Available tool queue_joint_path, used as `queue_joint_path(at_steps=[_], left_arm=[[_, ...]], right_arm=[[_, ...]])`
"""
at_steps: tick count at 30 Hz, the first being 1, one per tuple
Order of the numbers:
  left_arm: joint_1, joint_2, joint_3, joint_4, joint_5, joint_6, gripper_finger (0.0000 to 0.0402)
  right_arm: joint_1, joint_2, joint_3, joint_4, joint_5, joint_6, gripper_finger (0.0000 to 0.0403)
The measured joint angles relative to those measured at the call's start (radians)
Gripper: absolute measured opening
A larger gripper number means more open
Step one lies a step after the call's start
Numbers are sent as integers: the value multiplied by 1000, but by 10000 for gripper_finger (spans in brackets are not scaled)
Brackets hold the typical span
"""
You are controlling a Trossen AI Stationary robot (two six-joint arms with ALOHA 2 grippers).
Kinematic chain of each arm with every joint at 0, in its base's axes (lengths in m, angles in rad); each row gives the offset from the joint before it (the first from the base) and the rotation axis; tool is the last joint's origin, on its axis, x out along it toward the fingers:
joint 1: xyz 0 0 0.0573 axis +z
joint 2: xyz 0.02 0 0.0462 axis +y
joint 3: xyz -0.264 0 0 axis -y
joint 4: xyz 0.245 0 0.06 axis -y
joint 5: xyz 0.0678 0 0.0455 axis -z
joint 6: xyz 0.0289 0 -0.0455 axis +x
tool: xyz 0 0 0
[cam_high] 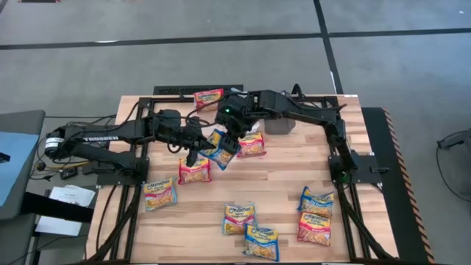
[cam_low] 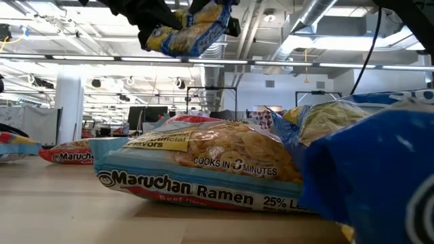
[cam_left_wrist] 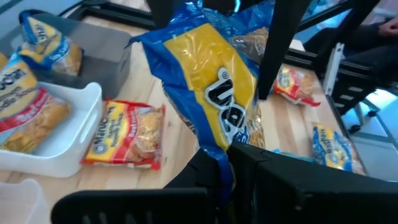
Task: Sort Maruchan noodles
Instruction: Put the blue noodle pack into the black bin
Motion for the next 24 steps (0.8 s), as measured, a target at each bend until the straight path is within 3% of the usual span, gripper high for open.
queue_joint_path(at_steps=[3,13,17,24], left_arm=[[0,4,0,-4,-3,1,0],[0,5,0,3,-2,-10,31],[0,5,0,3,-2,-11,42],[0,5,0,7,32,-12,84]], right_arm=[[-1,-2,1,4,0,0,206],[0,-2,1,4,-3,33,44],[0,-2,1,3,-3,51,25],[0,-2,1,-2,-2,54,26]])
